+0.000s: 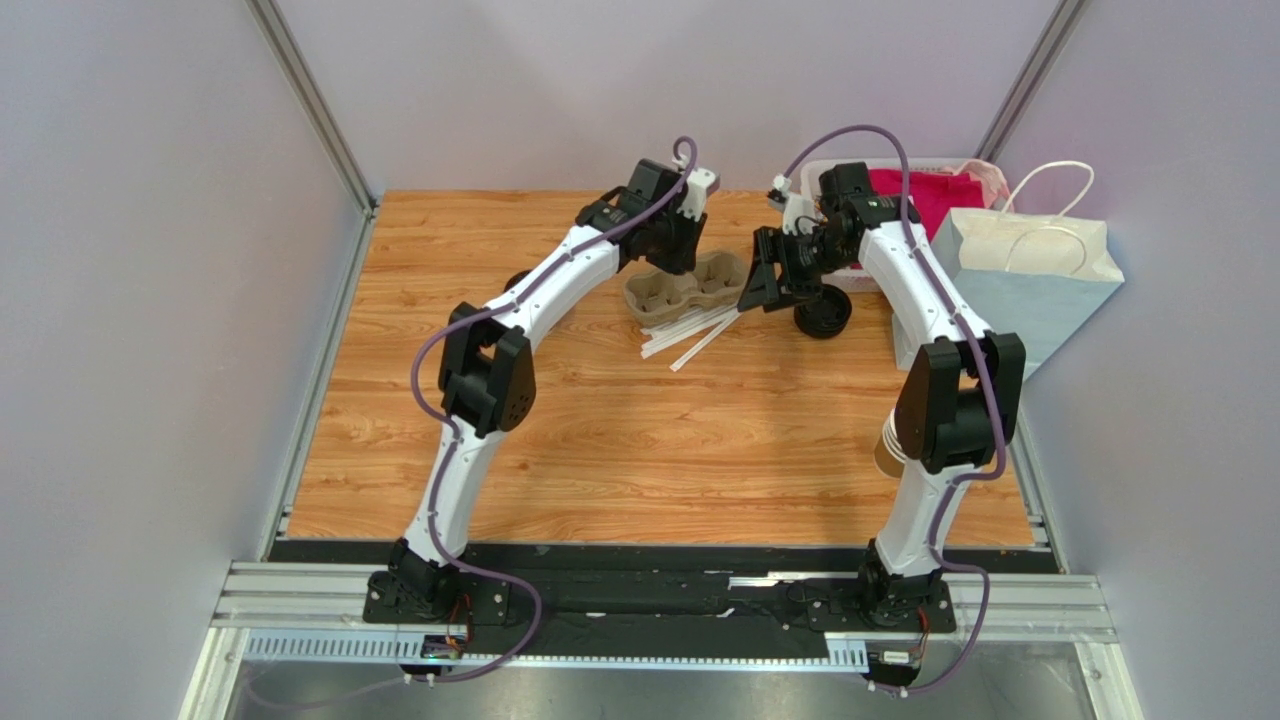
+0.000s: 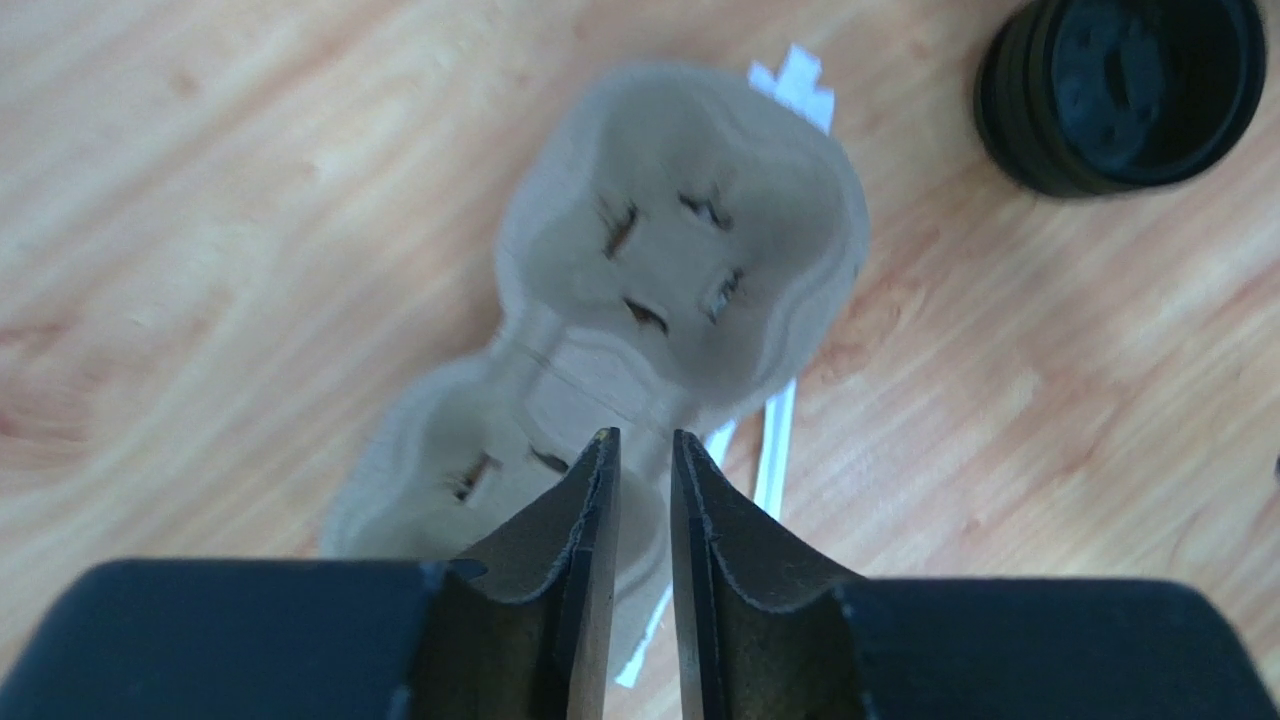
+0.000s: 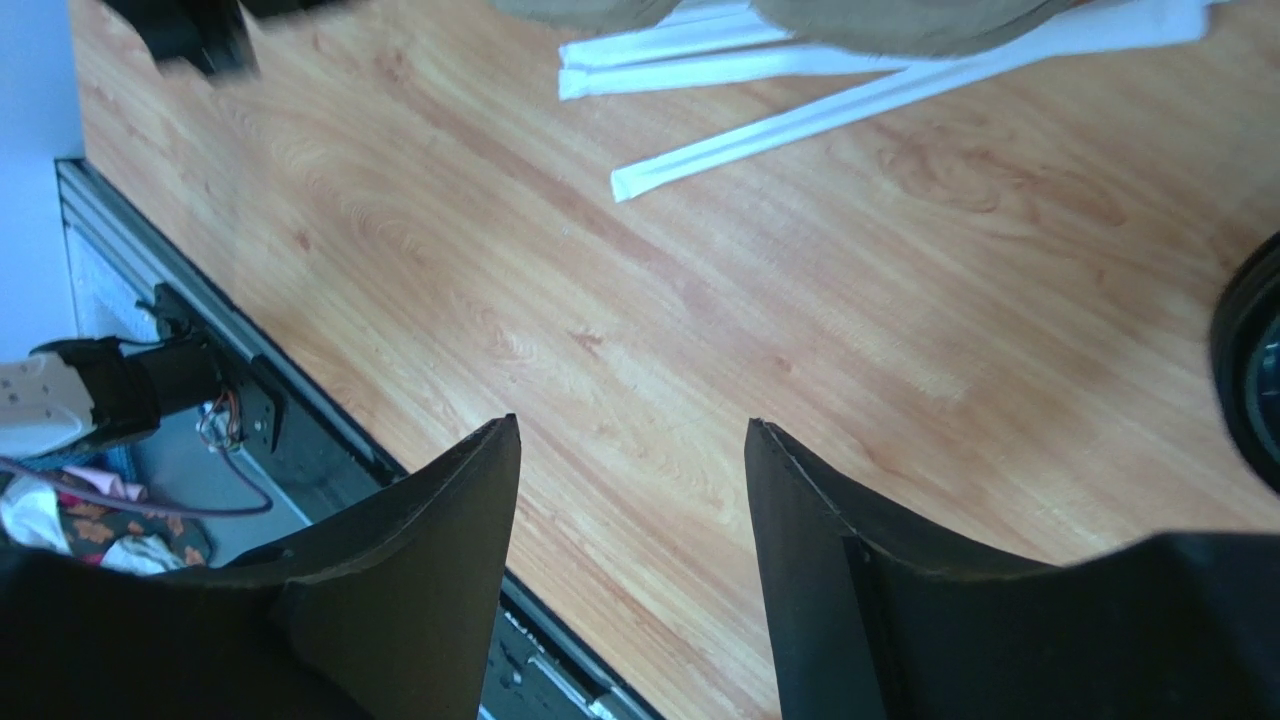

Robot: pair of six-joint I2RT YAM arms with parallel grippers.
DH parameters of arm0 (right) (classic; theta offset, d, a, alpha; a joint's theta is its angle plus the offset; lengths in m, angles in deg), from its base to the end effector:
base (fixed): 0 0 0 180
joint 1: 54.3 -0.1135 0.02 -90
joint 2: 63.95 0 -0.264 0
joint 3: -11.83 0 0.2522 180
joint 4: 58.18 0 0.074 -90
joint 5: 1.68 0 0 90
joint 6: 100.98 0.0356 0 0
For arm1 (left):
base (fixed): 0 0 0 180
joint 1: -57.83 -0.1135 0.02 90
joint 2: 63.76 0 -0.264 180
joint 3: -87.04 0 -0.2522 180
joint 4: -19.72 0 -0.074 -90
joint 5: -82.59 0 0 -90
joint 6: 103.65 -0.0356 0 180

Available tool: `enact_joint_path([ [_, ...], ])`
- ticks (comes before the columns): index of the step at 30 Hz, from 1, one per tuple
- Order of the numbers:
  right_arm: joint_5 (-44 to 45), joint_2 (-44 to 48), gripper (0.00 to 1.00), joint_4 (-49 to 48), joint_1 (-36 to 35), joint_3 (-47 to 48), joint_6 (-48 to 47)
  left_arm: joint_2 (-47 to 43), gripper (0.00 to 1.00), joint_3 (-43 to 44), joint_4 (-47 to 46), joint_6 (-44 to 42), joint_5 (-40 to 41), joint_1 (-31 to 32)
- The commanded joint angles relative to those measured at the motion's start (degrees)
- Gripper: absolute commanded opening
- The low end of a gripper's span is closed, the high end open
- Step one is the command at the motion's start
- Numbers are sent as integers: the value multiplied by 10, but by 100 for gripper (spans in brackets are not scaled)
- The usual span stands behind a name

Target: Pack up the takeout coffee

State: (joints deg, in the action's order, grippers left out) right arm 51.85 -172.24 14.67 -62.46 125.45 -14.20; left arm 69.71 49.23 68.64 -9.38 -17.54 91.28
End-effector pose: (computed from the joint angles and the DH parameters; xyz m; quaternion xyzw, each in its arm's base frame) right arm 0.3862 0.0768 0.2928 -0.1531 0.9209 0.3146 0.1717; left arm 0.4423 -0.2997 0.2729 0.2636 0.8650 -0.2114 0.3710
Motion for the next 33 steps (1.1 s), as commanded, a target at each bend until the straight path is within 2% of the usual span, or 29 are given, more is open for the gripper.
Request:
enact_joint_path([
  [1,36,-22,60,-22,3,58,17,-15,29,-12,23,-1,-26,14],
  [29,30,-34,61,-29,3,59,23,38,34,-4,46,-7,31,25],
  [30,30,-35,61,-29,3,60,23,40,33,-4,46,-5,33,25],
  [33,29,-41,60,-32,3,61,23,39,20,-5,46,0,35,24],
])
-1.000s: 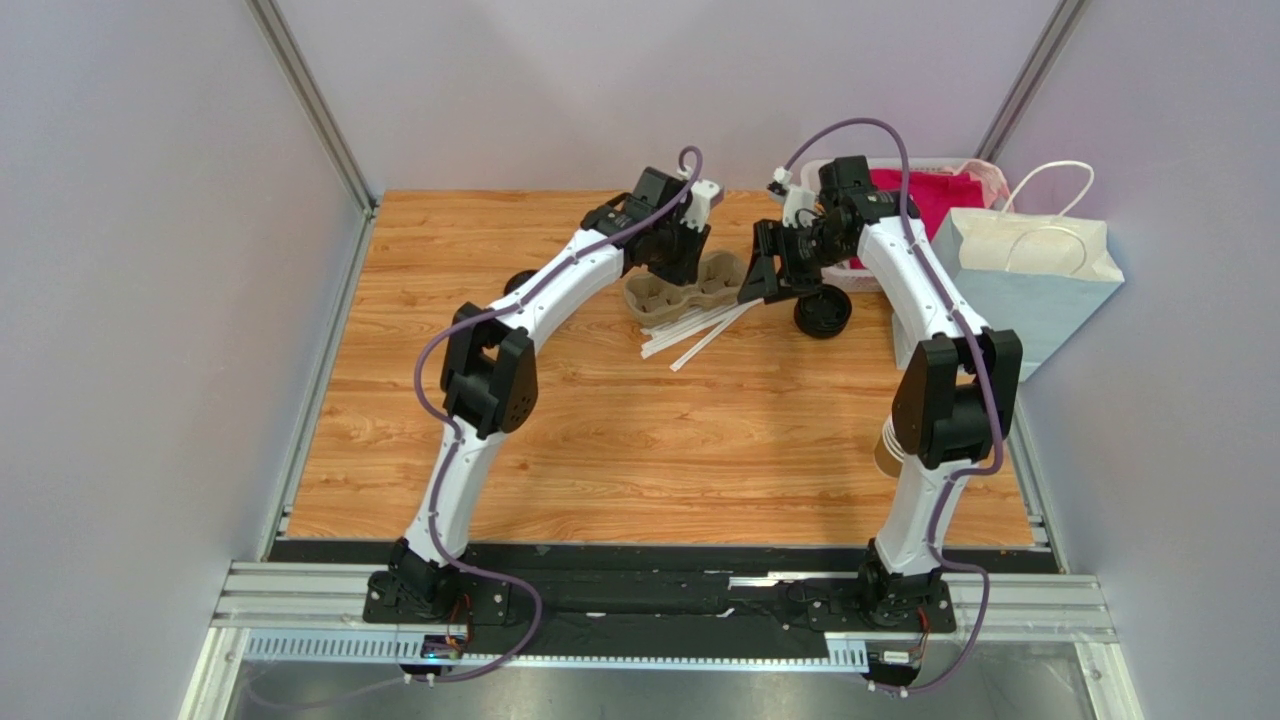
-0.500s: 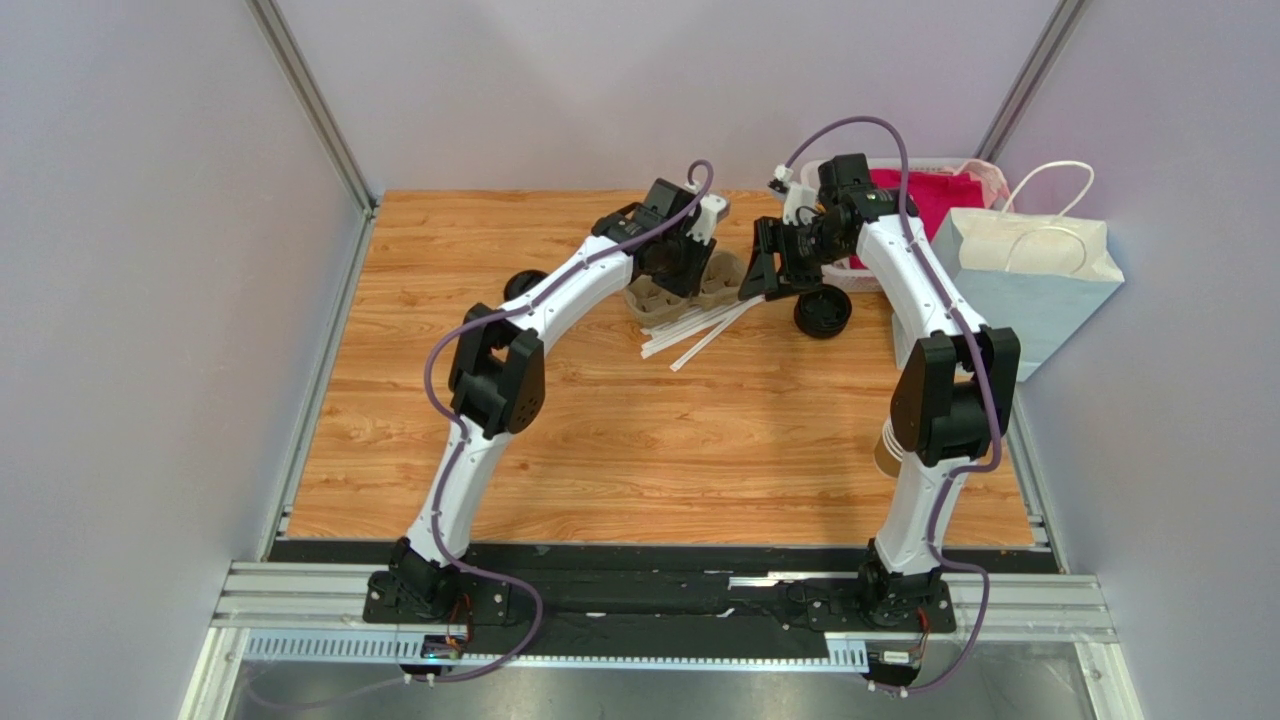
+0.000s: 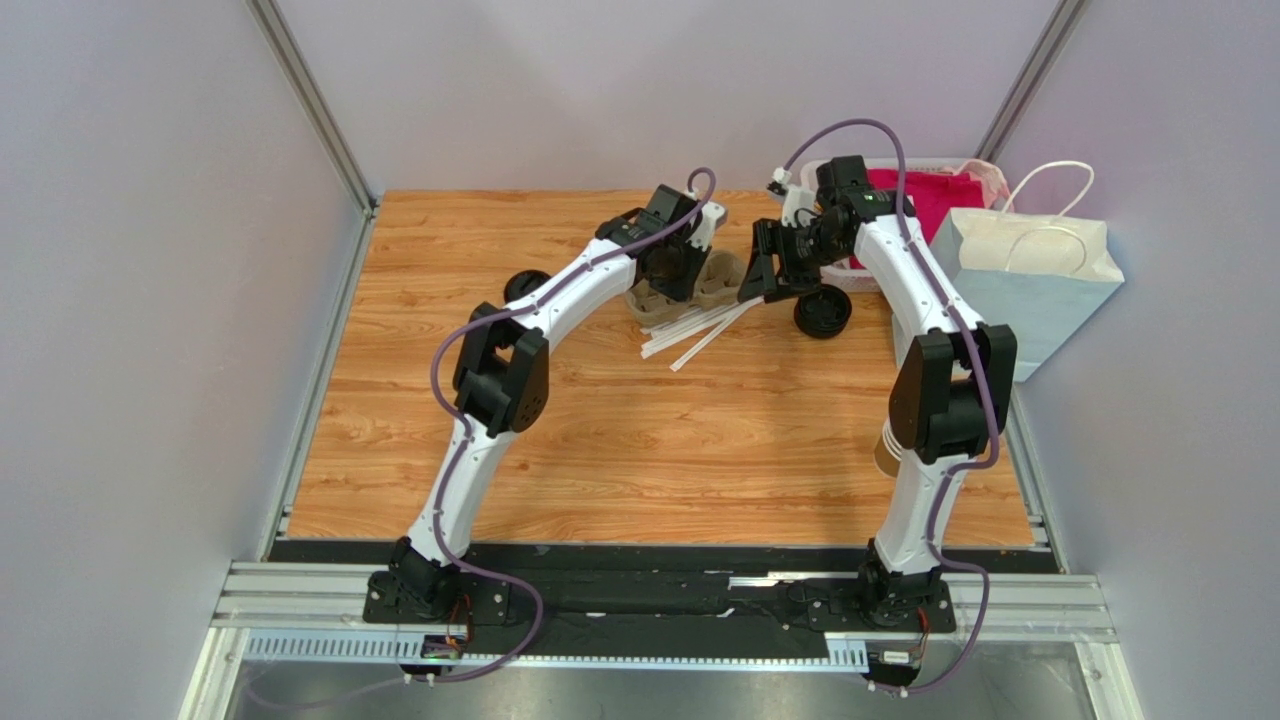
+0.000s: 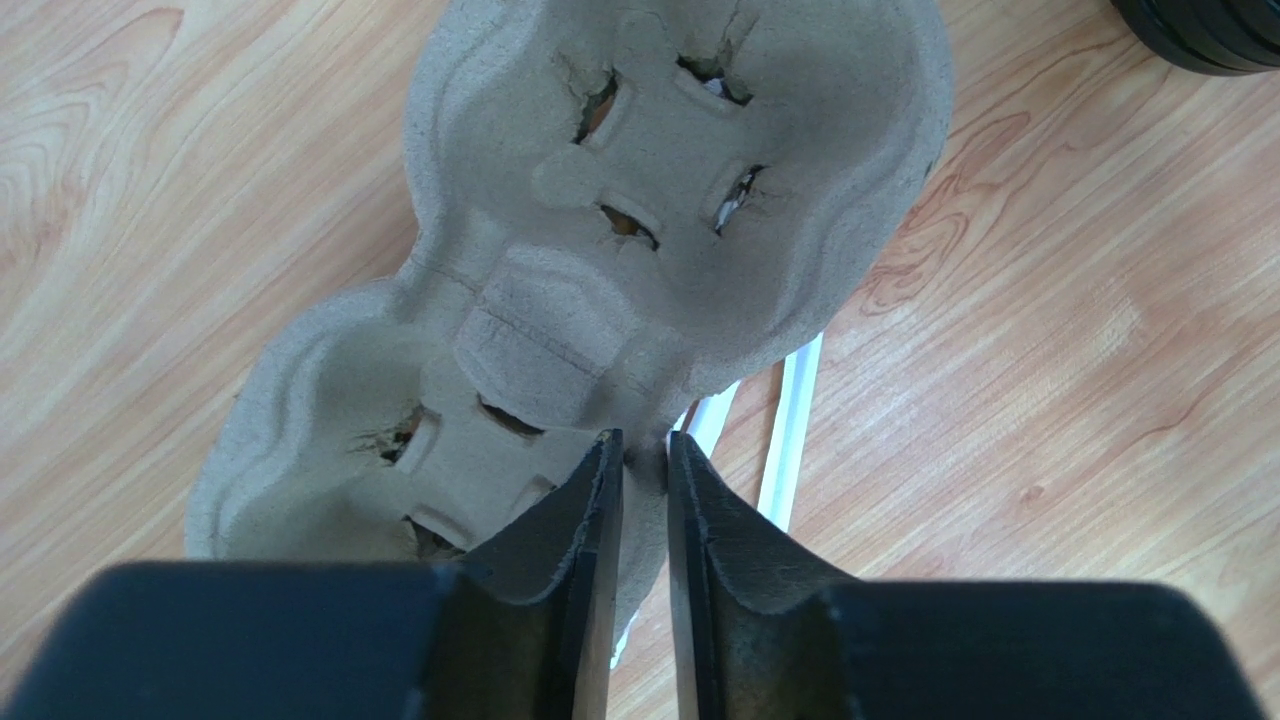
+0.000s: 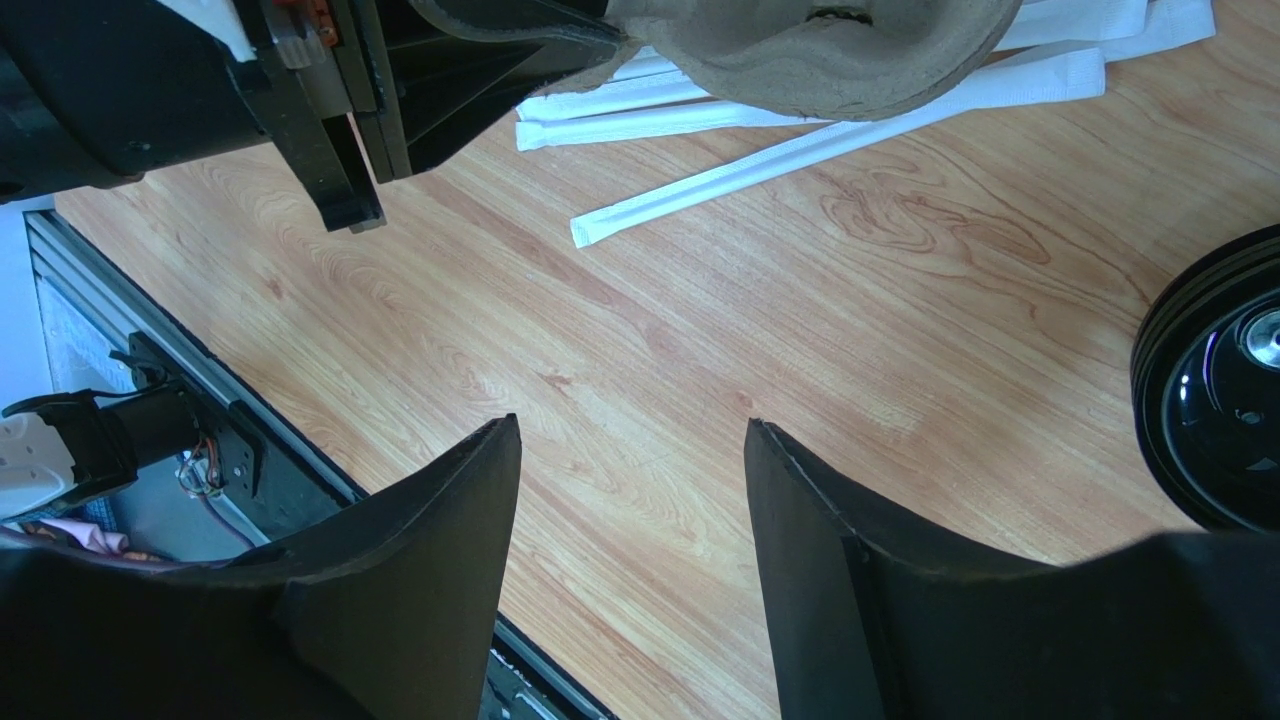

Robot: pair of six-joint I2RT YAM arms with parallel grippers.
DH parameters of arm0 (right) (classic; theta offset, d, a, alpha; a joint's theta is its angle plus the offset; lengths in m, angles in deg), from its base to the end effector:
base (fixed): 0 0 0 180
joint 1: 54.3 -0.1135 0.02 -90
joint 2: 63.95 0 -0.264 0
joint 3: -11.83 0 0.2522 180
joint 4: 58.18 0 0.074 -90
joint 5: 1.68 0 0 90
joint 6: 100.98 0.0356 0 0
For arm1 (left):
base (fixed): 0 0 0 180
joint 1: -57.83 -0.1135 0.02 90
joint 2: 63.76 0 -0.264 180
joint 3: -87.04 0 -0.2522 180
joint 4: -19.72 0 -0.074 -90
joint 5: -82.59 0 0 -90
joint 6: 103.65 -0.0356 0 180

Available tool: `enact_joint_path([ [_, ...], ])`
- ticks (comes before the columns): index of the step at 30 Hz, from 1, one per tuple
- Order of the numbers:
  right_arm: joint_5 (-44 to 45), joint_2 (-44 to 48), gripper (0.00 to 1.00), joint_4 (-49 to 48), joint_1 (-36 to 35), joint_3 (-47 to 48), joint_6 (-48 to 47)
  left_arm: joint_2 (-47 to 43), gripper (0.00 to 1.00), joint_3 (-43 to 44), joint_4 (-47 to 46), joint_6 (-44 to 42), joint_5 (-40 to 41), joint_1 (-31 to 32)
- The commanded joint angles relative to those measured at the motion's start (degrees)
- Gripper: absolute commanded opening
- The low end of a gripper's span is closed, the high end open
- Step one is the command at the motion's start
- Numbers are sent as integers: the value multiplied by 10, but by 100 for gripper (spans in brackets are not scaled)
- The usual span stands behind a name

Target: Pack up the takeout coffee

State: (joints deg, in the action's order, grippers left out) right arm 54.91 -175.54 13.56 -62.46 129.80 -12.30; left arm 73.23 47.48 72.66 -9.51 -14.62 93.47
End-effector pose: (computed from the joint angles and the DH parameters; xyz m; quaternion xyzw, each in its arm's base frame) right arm 0.4041 0.0777 0.2927 -0.1384 0.9275 0.2925 0.1873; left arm 0.4328 -0.3158 0.2256 0.2751 0.8952 -0.1730 0.3048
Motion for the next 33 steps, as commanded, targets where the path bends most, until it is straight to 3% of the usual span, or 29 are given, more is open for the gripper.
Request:
enact_joint_path([
  [1,-2,-13,61,-22,3,18,4,4,10,13,5,3,6,3],
  [4,-2,-20,60,-32,3,11,8,-1,0,12,1,10,10,2],
  [18,14,-71,63,-181,-3,-2,83,-84,0,-49,-95,138,-4,-55],
  [33,-1,-137,62,-398,-25,-15,212,-85,0,-88,-145,213,-63,-89],
])
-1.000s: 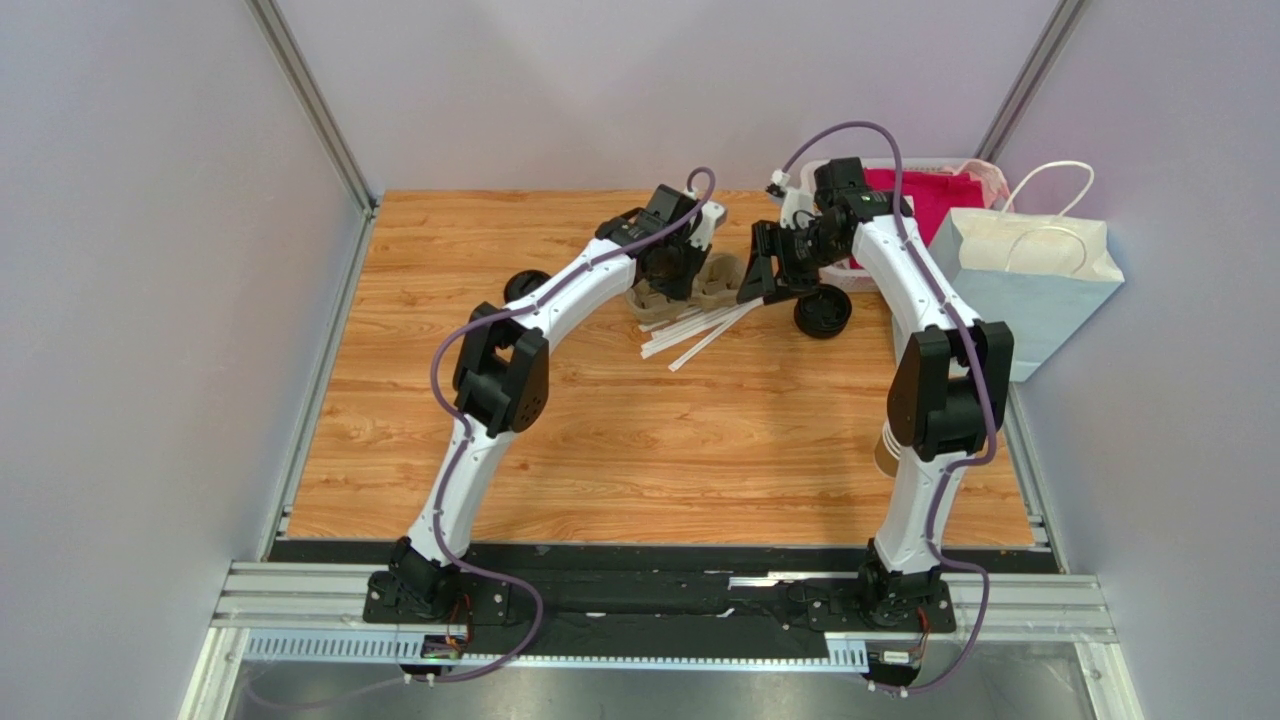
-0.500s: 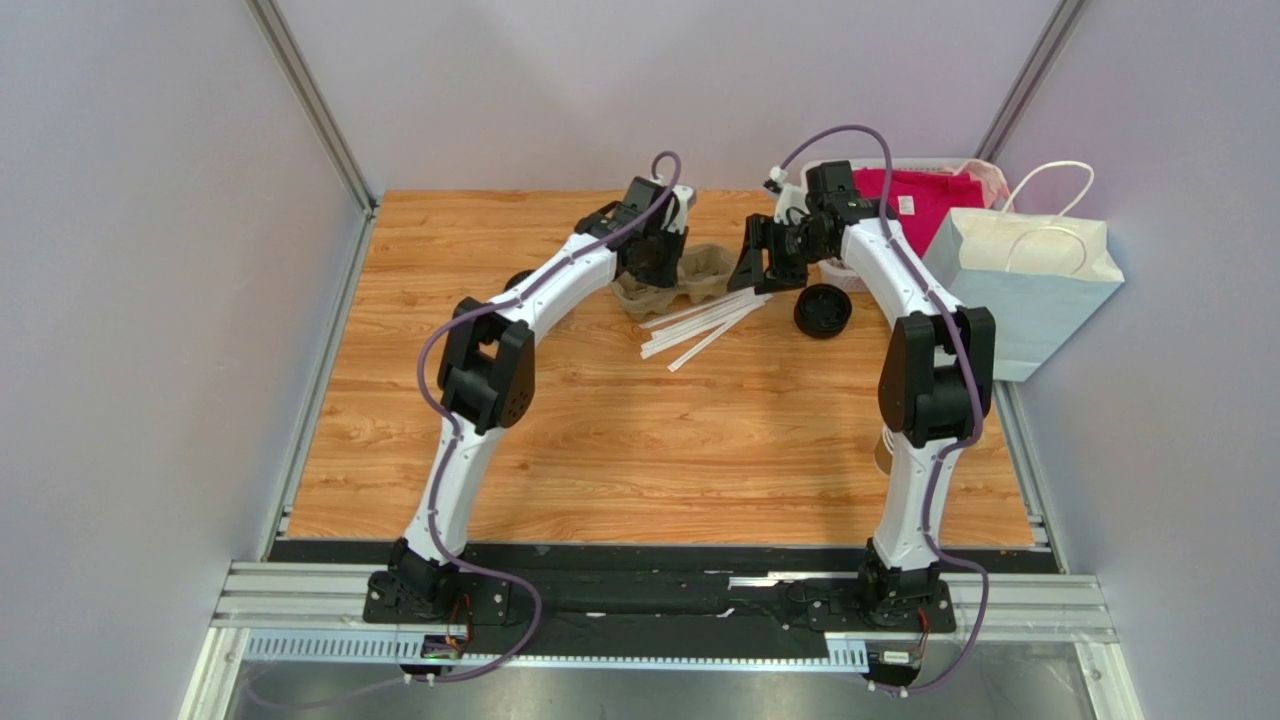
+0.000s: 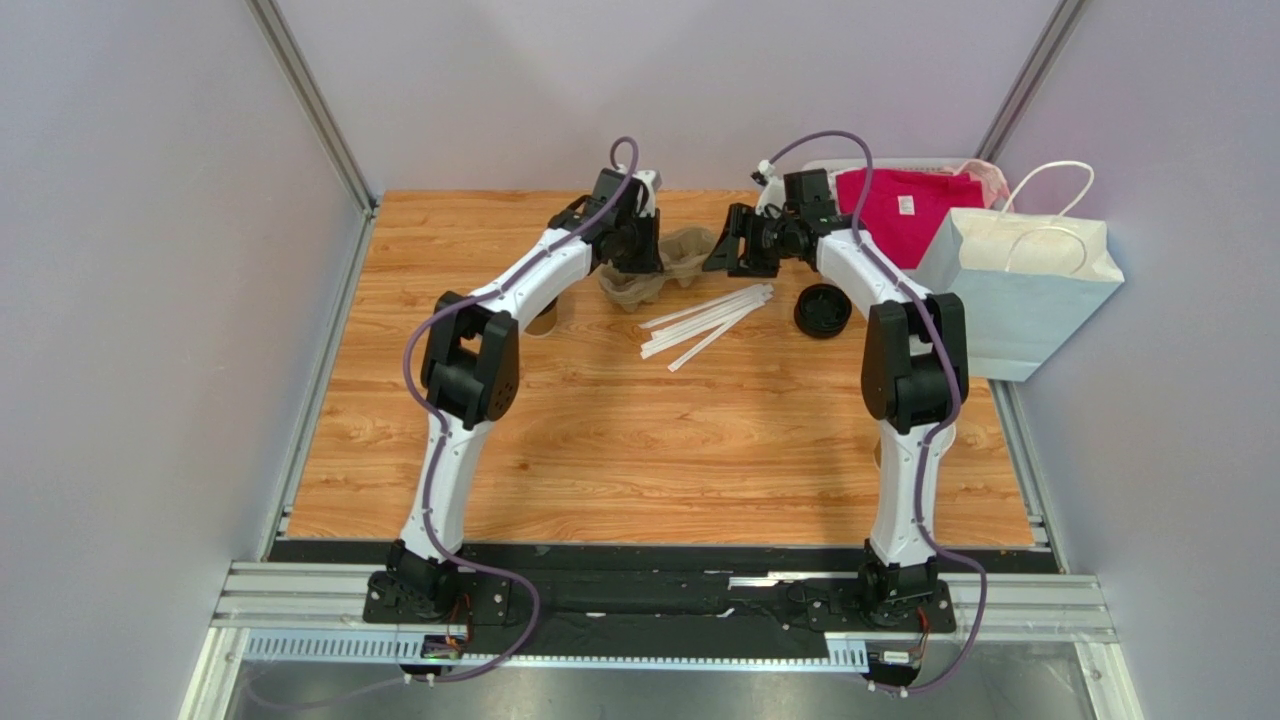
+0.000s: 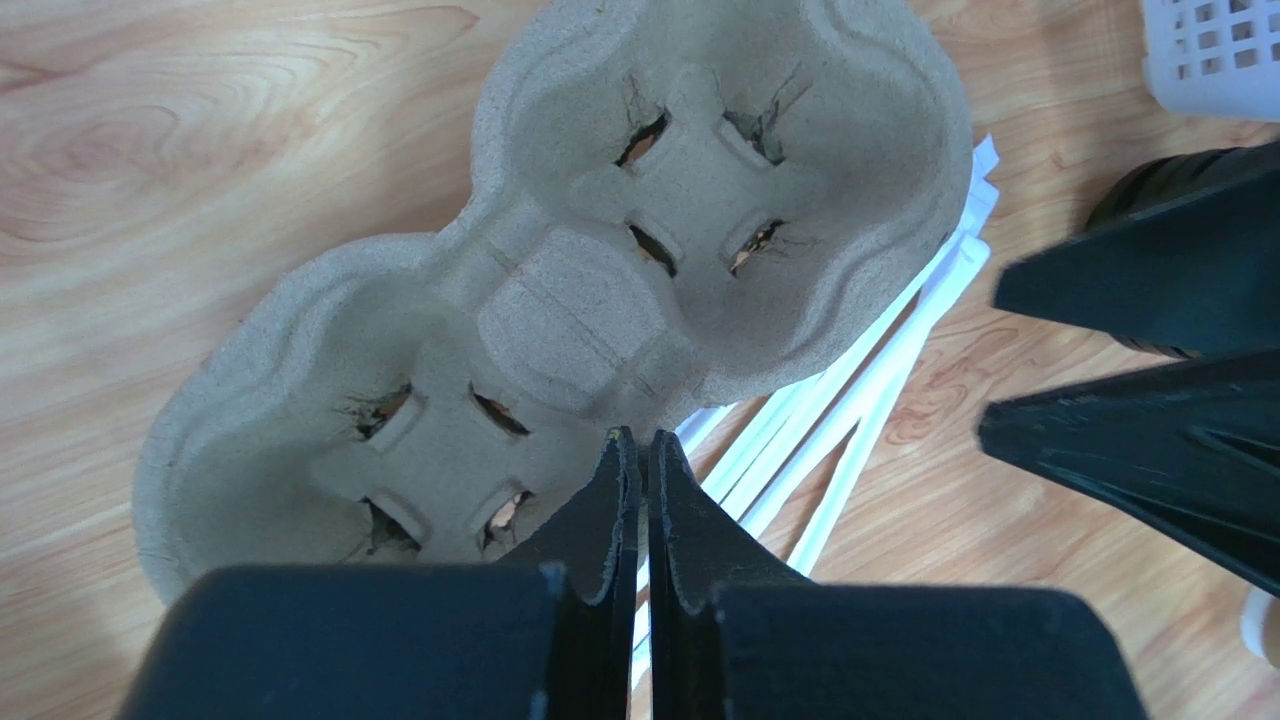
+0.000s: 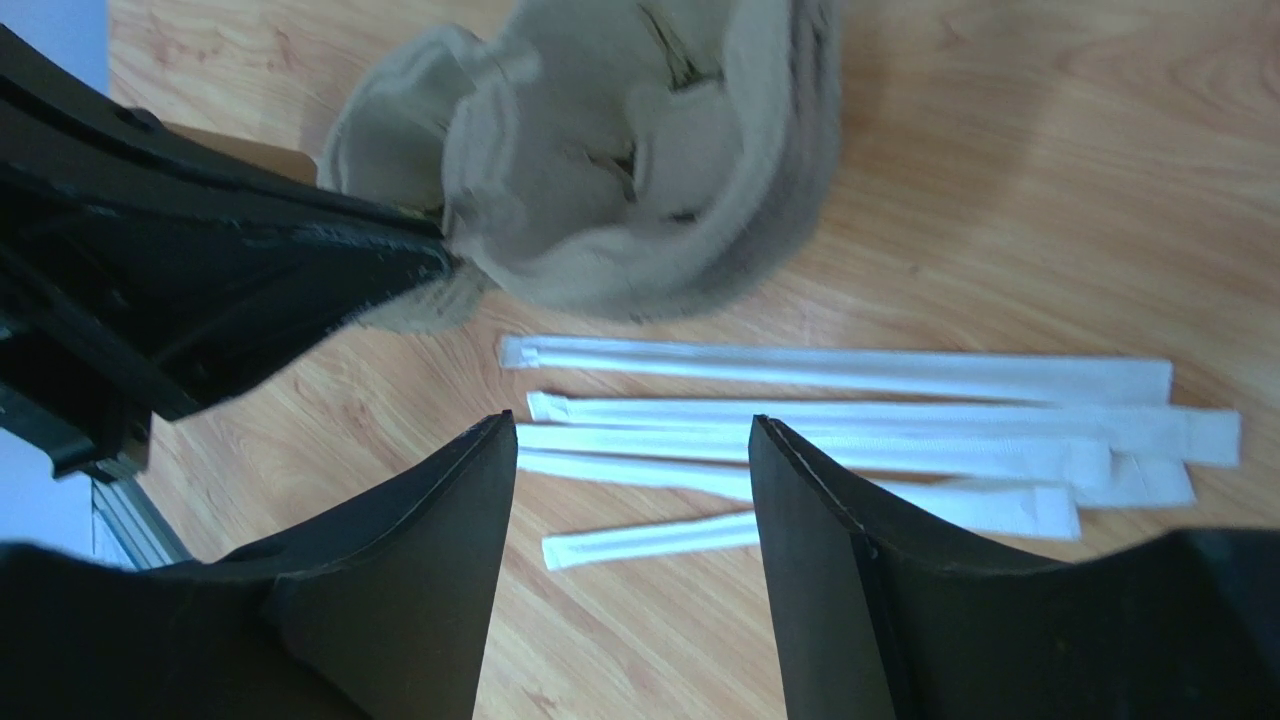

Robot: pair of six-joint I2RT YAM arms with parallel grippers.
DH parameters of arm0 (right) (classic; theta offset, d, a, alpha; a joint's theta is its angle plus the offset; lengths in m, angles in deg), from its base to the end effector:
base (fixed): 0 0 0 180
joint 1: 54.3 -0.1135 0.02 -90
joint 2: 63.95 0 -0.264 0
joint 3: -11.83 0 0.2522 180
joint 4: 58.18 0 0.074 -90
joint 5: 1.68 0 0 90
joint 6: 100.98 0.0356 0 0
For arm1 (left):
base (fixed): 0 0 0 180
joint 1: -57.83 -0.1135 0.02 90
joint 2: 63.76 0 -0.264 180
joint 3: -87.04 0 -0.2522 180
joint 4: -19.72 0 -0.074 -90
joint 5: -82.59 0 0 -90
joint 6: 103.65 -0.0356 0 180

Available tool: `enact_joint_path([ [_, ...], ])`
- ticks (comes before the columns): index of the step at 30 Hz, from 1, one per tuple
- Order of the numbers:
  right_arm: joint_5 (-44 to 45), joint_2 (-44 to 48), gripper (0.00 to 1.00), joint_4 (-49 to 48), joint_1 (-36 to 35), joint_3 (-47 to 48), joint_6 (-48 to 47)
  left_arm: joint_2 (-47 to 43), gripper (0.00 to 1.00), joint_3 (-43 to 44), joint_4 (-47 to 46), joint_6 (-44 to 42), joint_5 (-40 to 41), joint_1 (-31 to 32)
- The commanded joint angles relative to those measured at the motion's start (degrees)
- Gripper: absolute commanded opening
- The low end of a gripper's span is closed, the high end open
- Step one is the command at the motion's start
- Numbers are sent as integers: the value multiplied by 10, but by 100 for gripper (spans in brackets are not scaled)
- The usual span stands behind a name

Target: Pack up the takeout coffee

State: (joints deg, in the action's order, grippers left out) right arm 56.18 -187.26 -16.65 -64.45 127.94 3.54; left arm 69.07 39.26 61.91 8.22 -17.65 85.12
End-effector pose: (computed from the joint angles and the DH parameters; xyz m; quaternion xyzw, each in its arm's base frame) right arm 0.4730 0.1039 0.2242 -0.0632 0.9023 0.3254 0.2755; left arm 0.4696 -0.2494 0.2303 0.0788 0.9100 -0.2402 0.3286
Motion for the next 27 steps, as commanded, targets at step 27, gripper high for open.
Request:
enact_joint_path([
  [27,44,-58,70,-201,-34,-36,67,-58,0,-31,-95,100,-88,-21],
])
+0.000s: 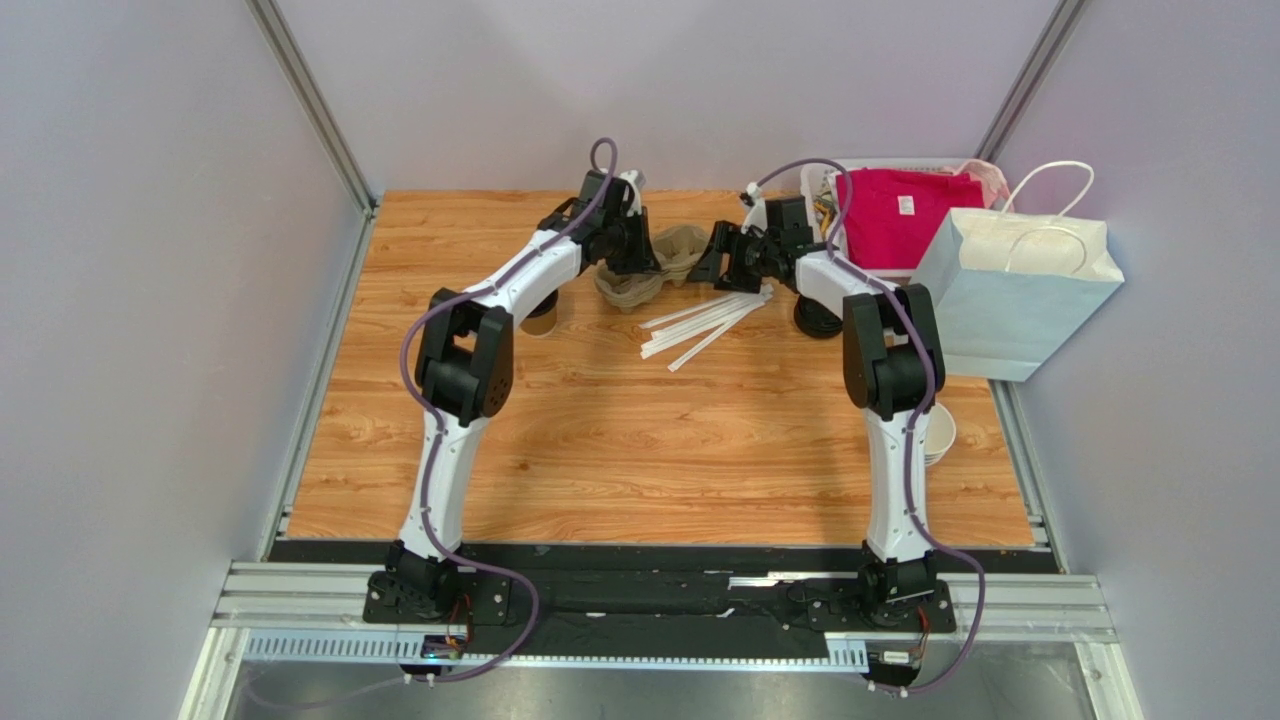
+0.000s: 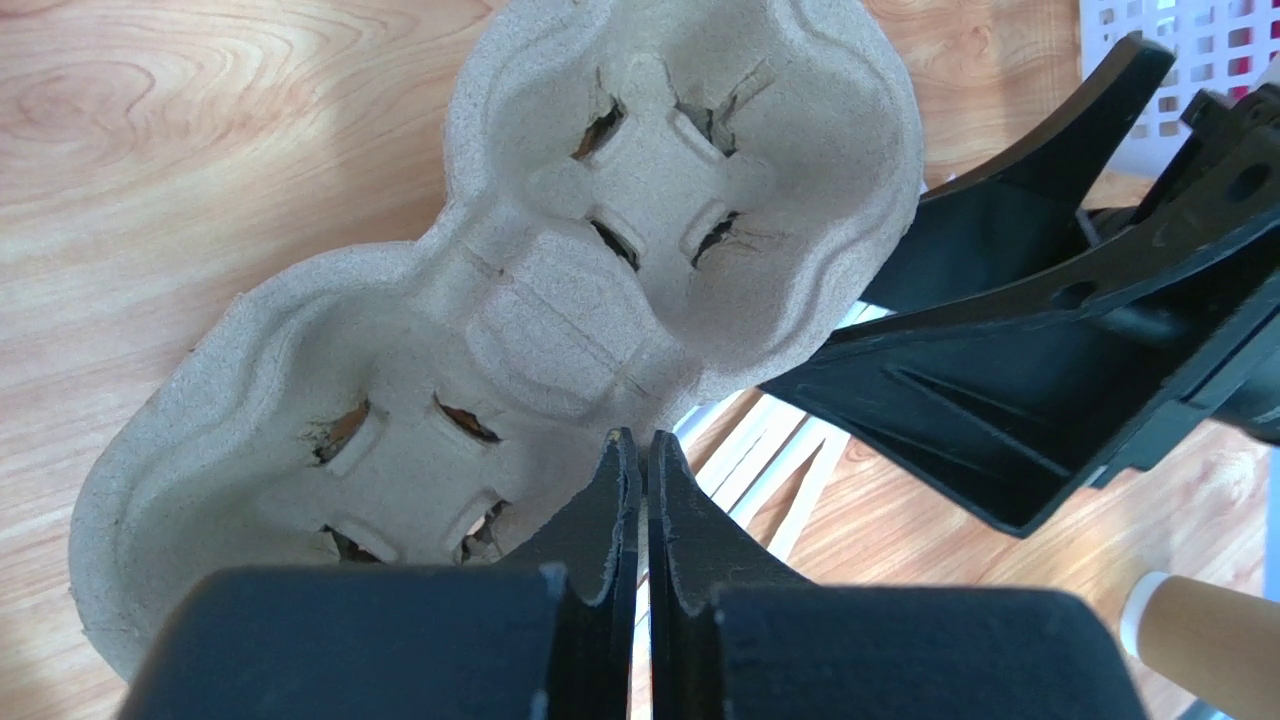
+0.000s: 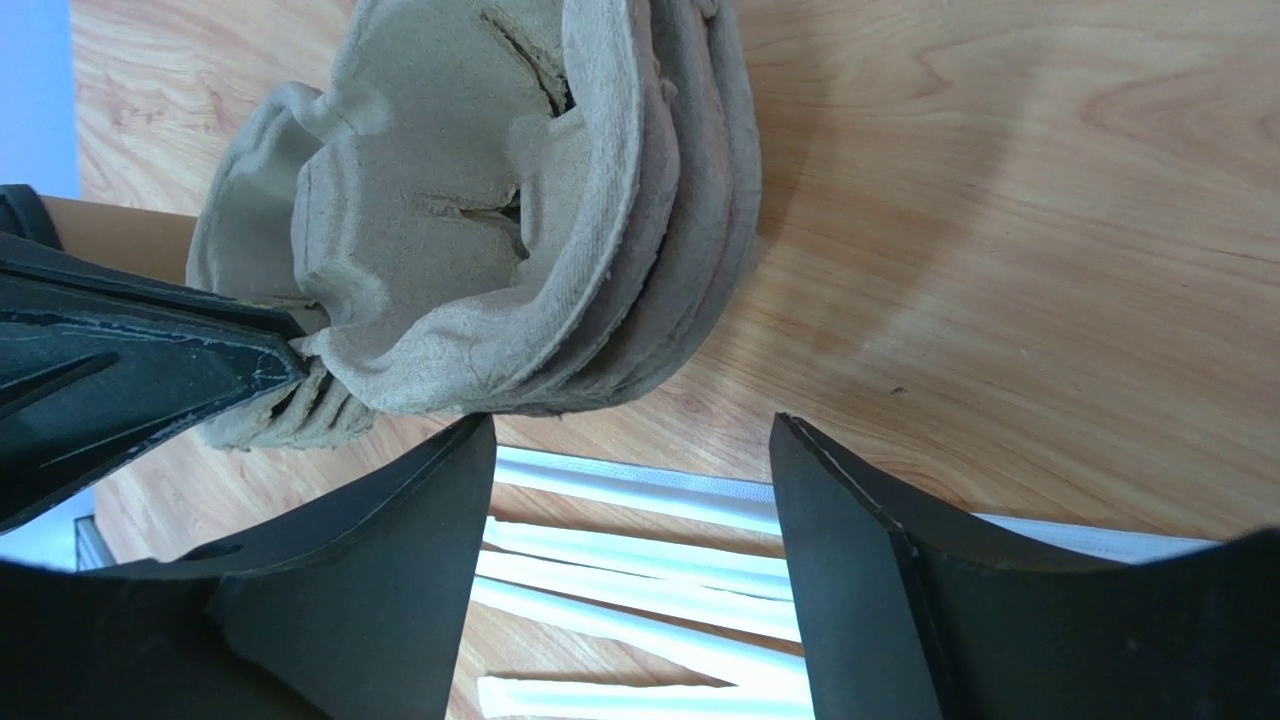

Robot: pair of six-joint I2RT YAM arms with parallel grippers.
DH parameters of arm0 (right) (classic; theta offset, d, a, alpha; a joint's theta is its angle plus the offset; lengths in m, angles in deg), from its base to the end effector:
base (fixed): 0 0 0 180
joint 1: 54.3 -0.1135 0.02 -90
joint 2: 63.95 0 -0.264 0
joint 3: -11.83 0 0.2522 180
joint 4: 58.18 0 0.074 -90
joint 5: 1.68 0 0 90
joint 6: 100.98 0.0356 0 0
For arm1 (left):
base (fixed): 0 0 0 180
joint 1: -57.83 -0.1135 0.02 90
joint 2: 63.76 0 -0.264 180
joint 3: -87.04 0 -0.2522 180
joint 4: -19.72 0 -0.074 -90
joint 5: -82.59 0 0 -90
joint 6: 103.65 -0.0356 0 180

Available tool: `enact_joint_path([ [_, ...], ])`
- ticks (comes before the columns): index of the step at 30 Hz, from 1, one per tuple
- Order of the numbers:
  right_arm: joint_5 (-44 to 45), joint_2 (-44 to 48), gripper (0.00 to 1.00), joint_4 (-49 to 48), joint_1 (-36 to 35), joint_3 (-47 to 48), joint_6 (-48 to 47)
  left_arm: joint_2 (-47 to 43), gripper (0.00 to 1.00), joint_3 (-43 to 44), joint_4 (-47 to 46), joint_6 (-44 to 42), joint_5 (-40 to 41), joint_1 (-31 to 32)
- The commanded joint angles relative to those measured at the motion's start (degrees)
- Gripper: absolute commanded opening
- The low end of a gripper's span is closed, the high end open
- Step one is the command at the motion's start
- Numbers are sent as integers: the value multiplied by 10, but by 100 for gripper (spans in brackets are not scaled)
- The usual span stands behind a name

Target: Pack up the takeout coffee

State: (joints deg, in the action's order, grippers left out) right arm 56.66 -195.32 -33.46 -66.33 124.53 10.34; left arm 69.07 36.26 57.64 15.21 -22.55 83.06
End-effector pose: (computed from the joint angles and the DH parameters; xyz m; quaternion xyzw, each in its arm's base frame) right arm 0.4941 0.1244 0.1592 -0.0360 0.8894 0.3492 0.2927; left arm 0.4776 -0.2353 0.2194 0.0254 0.9052 -0.2920 0.3078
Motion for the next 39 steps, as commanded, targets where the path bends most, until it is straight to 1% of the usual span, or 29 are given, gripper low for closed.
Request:
enact_joint_path([
  [1,46,21,70,-30,-15,0,-1,-60,0,-1,-54,36,-44,-2],
  [5,62,21,70,-19,-15,-1,-2,-69,0,-6,-60,44,-50,-4],
  [11,49,27,70,-17,-15,1,-1,-85,0,-7,-72,52,-50,-7],
  [15,47,19,70,-6,-14,20,-1,-88,0,-8,-69,46,-40,-7],
  [18,18,22,70,-8,-12,14,9,-87,0,-10,-66,41,-31,-8],
  [20,-15,33,71,-35,-9,0,26,-86,0,-12,-65,40,-29,-10],
  [22,-24,40,71,-44,-10,-10,30,-86,0,-15,-66,38,-25,-11],
  [26,-32,38,71,-9,-5,3,14,-88,0,-15,-58,30,-4,-11],
  [29,-49,38,70,-11,10,-1,32,-85,0,-8,-47,23,7,-11],
  [32,-80,37,70,-30,22,-3,69,-79,0,-8,-44,20,12,-10],
  [34,-102,41,70,-65,28,-13,89,-78,0,-11,-43,15,18,-9],
  [39,-123,38,70,-143,33,-26,164,-79,0,-12,-39,-5,40,-4],
])
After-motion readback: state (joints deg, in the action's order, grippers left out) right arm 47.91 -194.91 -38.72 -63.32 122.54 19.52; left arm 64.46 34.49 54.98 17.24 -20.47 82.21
